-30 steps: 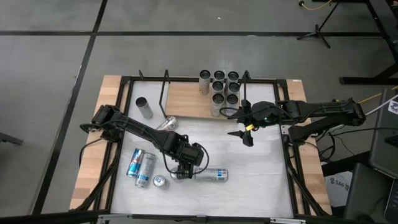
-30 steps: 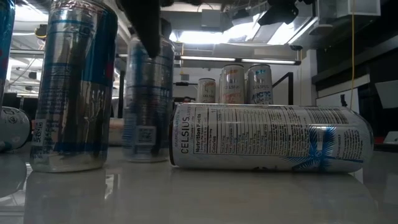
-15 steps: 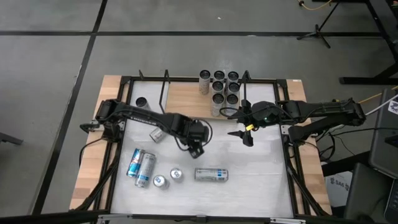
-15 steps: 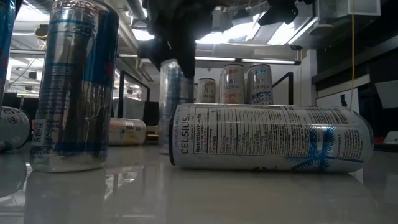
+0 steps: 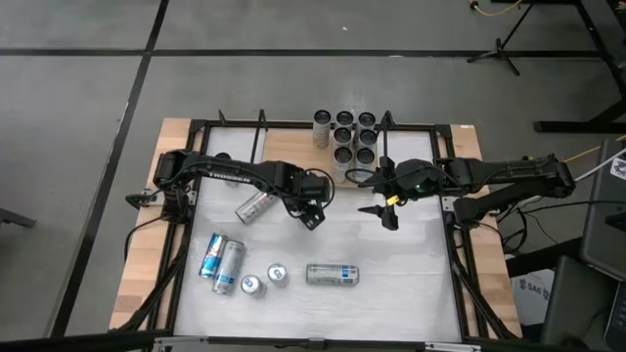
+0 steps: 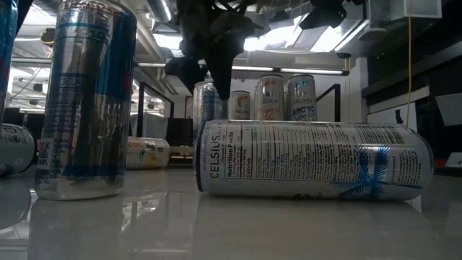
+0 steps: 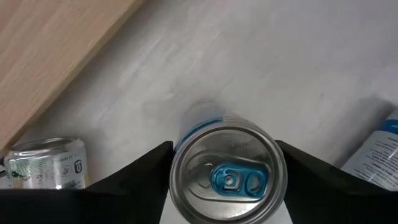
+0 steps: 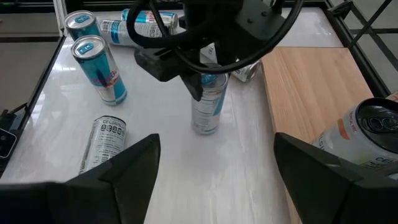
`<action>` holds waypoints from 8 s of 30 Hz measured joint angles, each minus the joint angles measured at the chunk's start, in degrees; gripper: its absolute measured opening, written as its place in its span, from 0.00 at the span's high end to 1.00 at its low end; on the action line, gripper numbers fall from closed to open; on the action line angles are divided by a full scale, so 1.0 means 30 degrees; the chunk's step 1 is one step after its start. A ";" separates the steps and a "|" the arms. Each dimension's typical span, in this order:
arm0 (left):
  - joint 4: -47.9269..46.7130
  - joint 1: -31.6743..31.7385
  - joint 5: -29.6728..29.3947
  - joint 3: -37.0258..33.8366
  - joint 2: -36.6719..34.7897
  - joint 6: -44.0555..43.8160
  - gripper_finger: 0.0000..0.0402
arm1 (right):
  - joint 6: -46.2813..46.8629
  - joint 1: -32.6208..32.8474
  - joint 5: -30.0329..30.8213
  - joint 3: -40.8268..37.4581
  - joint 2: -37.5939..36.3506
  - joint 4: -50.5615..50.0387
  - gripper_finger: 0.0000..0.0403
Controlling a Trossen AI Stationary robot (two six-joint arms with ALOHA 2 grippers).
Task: Place canned beverage on shelf
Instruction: Put the blue soda can on the shelf
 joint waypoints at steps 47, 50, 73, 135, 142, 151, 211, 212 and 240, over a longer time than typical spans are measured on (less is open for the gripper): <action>0.0921 0.0444 0.1994 0.0000 0.0000 0.0816 0.15 | 0.0087 0.0003 0.0007 0.0000 0.0000 0.0923 0.25; 0.0909 0.0518 0.1989 0.0000 0.0000 0.0831 0.15 | 0.0087 0.0003 0.0007 0.0000 0.0000 0.0933 0.25; -0.0806 0.1083 0.0147 0.0022 -0.3251 0.6423 0.15 | 0.2082 0.0024 -0.0427 -0.3535 0.0129 0.6070 0.25; 0.0744 -0.1488 -0.4648 -0.4284 -0.3354 0.6650 0.15 | 0.2091 -0.0008 -0.2612 -0.5224 0.9785 1.8946 0.25; 0.0805 -0.2169 -0.3832 -0.4284 -0.3322 0.6589 0.15 | 0.2055 -0.0012 -0.1821 -0.5224 0.9777 1.9067 0.25; 0.0137 -0.2428 -0.4079 -0.4284 -0.3322 0.6601 0.15 | 0.2062 -0.0012 -0.2128 -0.5224 0.9777 1.8943 0.25; 0.1055 -0.2595 -0.3383 -0.4284 -0.3368 0.5646 0.15 | 0.1392 0.0003 -0.3461 -0.5209 1.0244 1.9035 0.25; 0.1024 -0.2594 -0.3399 -0.4284 -0.3399 0.5646 0.15 | 0.1392 0.0003 -0.3461 -0.5209 1.0244 1.9025 0.25; 0.4532 -0.2820 -0.1799 -0.2718 -0.4285 1.2662 0.15 | 0.0510 0.0003 -0.3483 -0.5195 0.6965 1.4784 0.25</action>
